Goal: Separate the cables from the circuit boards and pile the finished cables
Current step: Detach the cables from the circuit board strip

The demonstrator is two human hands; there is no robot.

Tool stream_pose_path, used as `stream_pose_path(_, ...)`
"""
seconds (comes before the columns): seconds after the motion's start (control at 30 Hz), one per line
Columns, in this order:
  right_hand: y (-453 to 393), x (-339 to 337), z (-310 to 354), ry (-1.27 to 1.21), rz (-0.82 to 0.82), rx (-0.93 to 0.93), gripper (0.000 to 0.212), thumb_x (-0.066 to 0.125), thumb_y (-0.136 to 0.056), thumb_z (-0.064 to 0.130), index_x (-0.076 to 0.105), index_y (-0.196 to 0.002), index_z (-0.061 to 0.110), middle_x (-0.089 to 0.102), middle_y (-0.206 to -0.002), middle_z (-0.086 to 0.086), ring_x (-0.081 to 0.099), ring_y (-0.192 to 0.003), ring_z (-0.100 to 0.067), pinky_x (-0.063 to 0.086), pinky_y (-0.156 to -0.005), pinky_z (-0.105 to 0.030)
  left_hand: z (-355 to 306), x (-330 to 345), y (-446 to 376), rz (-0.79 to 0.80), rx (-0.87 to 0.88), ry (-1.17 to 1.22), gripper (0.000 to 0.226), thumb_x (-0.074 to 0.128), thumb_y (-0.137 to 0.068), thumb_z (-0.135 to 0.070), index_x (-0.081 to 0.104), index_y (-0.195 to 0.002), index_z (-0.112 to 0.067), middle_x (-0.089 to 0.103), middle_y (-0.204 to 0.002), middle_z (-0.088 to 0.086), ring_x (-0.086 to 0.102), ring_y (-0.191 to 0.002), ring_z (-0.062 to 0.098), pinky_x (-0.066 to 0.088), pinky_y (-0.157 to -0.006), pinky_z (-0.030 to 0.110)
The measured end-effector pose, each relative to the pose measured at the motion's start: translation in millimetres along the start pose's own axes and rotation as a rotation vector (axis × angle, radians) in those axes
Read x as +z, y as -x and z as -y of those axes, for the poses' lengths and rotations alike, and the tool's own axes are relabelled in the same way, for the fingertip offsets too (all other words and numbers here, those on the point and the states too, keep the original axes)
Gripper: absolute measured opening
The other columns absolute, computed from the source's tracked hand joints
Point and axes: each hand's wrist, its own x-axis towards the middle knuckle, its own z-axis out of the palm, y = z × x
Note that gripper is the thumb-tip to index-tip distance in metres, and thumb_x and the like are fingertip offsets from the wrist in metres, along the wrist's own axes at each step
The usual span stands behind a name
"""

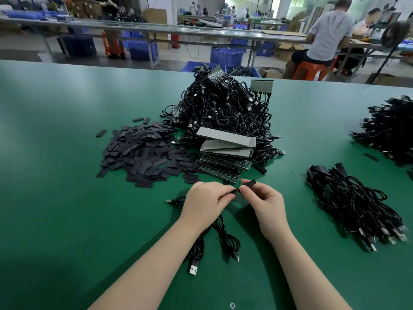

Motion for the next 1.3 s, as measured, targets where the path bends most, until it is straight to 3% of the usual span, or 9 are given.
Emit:
stream_pose_path(0.4, 1.1, 2.7, 0.6, 0.033, 0.003, -0.004, 0.015, 0.079, -0.082, 0.013, 0.079, -0.078, 0.027, 0.078, -0.089, 0.008, 0.069, -0.08, -0.001, 0.053, -0.074, -0.014, -2.9, -2.3, -0.6, 0.017, 0.0, 0.026, 0.023, 0.057, -0.091, -0.035, 0.075, -0.1, -0.025, 0.073, -0.086, -0.008, 0.064, -0.079, 0.012, 0.044, -0.073, 0.033)
stream_pose_path(0.67, 0.8, 4.0, 0.4, 0.078, 0.027, -0.03, 0.012, 0.079, -0.082, 0.012, 0.077, -0.076, 0.021, 0.077, -0.093, 0.013, 0.068, -0.078, 0.001, 0.051, -0.071, -0.012, -4.2, -3.2, 0.7, -0.028, 0.022, -0.022, 0.018, 0.058, -0.091, -0.029, 0.075, -0.096, -0.024, 0.066, -0.069, -0.008, 0.059, -0.066, 0.013, 0.045, -0.066, 0.034)
stream_pose_path(0.93, 1.4, 3.9, 1.5, 0.116, 0.037, -0.04, 0.021, 0.079, -0.083, 0.016, 0.079, -0.075, 0.036, 0.077, -0.095, 0.014, 0.068, -0.081, -0.001, 0.052, -0.074, -0.013, -5.6, -3.3, 0.4, -0.021, -0.008, 0.006, 0.024, 0.058, -0.091, -0.033, 0.076, -0.104, -0.023, 0.074, -0.084, -0.005, 0.067, -0.077, 0.015, 0.048, -0.071, 0.037)
stream_pose_path(1.07, 1.3, 5.5, 2.3, 0.127, 0.043, -0.044, 0.021, 0.078, -0.083, 0.015, 0.079, -0.074, 0.033, 0.077, -0.093, 0.014, 0.068, -0.081, 0.001, 0.051, -0.073, -0.011, -5.8, -3.5, 0.5, -0.032, -0.01, 0.019, 0.027, 0.058, -0.09, -0.035, 0.076, -0.104, -0.021, 0.074, -0.083, -0.005, 0.066, -0.075, 0.015, 0.044, -0.07, 0.032)
stream_pose_path(1.23, 2.5, 6.3, 2.8, 0.105, 0.036, -0.025, 0.011, 0.078, -0.084, 0.015, 0.078, -0.086, 0.026, 0.078, -0.092, 0.011, 0.068, -0.083, 0.0, 0.05, -0.073, -0.01, -5.4, -3.2, 0.5, -0.023, -0.053, 0.031, 0.027, 0.057, -0.091, -0.039, 0.075, -0.105, -0.026, 0.075, -0.089, -0.007, 0.065, -0.08, 0.013, 0.045, -0.074, 0.033)
stream_pose_path(1.3, 3.4, 7.7, 1.9, 0.11, 0.026, -0.021, 0.019, 0.077, -0.086, 0.016, 0.076, -0.1, 0.029, 0.077, -0.088, 0.006, 0.065, -0.079, -0.005, 0.052, -0.074, -0.015, -5.4, -2.9, 0.7, -0.023, -0.079, 0.022, 0.025, 0.057, -0.09, -0.04, 0.076, -0.103, -0.028, 0.074, -0.089, -0.008, 0.063, -0.078, 0.011, 0.041, -0.072, 0.029)
